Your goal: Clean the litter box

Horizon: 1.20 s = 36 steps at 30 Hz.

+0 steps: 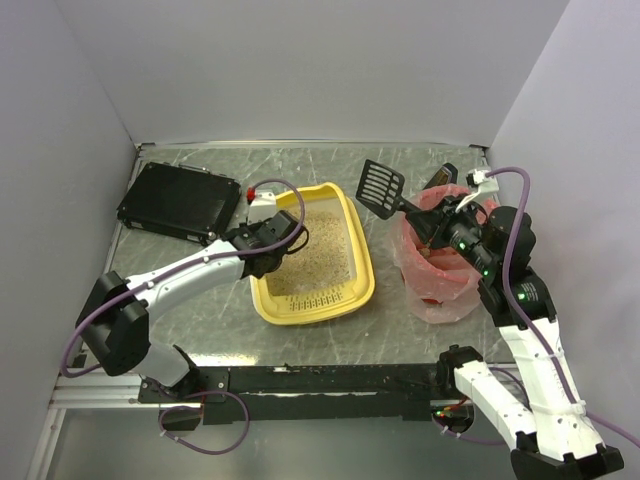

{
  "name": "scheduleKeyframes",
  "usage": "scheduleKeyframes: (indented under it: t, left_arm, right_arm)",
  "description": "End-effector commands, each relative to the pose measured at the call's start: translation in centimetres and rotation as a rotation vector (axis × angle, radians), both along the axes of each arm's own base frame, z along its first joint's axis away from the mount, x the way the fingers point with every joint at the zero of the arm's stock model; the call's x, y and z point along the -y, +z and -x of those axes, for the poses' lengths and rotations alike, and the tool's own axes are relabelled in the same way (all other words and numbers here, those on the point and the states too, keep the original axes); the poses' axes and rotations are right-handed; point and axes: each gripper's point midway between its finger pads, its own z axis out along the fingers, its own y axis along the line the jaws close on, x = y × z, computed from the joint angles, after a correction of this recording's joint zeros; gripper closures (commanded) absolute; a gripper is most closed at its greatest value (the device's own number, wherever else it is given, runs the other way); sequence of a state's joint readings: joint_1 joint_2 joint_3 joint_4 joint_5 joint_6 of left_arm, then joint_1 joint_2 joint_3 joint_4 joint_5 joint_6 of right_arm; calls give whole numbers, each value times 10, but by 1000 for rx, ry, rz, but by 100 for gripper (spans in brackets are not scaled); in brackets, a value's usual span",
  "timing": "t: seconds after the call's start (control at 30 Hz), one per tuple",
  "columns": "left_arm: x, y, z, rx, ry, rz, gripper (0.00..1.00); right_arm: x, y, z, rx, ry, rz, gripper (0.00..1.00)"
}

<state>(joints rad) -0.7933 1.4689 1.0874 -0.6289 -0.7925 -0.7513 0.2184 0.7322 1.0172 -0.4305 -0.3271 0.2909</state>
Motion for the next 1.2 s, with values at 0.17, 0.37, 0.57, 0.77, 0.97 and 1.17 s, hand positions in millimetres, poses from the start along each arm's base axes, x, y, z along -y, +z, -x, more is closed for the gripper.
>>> scheduleKeyframes:
  t: [0.17,0.37,0.57,0.77,0.97,1.17]
  left_arm:
    - [-5,46,-7,114,32,-115,99]
    - [-7,51,-6,115,14,-180,99]
    - [-5,47,-6,117,-6,-172,99]
    - [-1,37,-6,94,-17,-172,99]
    - [-9,26,-3,62,24,-223,99]
    - [-8,13,2,34,27,-201,89]
  right_arm:
    - [0,5,-3,38,-7,-8,100]
    - [0,3,-3,43,-9,0,100]
    - [2,1,-4,44,-15,3,100]
    - [3,1,-4,50,-20,11,100]
    - [4,1,-3,54,-25,13,100]
    - [3,0,-3,55,-14,13,100]
